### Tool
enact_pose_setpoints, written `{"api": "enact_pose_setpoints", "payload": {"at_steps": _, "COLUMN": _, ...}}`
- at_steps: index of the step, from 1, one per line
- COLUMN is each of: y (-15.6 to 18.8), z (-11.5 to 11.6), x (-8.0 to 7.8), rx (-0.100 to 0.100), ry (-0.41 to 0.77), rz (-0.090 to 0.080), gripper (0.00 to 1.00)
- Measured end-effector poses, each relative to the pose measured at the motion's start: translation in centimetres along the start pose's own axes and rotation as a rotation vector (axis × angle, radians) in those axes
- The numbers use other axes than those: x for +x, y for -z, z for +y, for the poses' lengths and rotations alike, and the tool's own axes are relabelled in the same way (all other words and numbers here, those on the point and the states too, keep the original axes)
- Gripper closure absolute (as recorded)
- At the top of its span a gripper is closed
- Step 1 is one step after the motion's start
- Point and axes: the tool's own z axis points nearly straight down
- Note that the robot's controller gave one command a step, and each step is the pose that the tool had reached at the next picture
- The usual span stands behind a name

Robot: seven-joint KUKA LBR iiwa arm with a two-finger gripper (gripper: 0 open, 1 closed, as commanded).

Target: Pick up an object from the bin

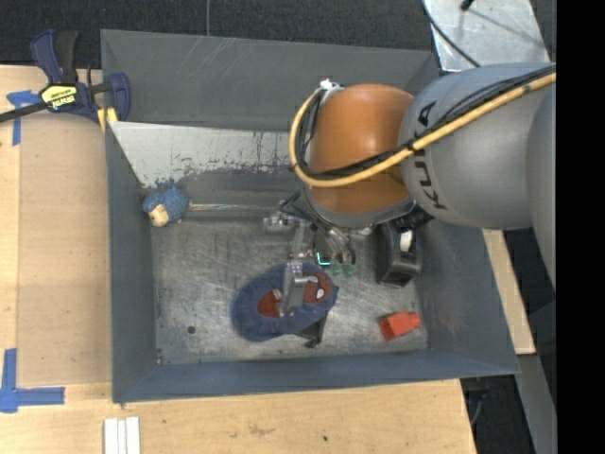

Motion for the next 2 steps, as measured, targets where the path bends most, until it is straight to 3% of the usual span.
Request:
{"api": "enact_pose_setpoints", "payload": {"at_steps": 1, "y": -8.28, "z": -2.43, "x": -1.50, "rx": -0.001, "ry": -0.038, "rz": -0.007, "gripper": 0.00}}
{"api": "enact_pose_setpoints", "payload": {"at_steps": 2, "y": -7.54, "z": -2.28, "x": -1.87, "rx": -0.004, "ry": -0.036, "rz": -0.018, "gripper": 1.00}}
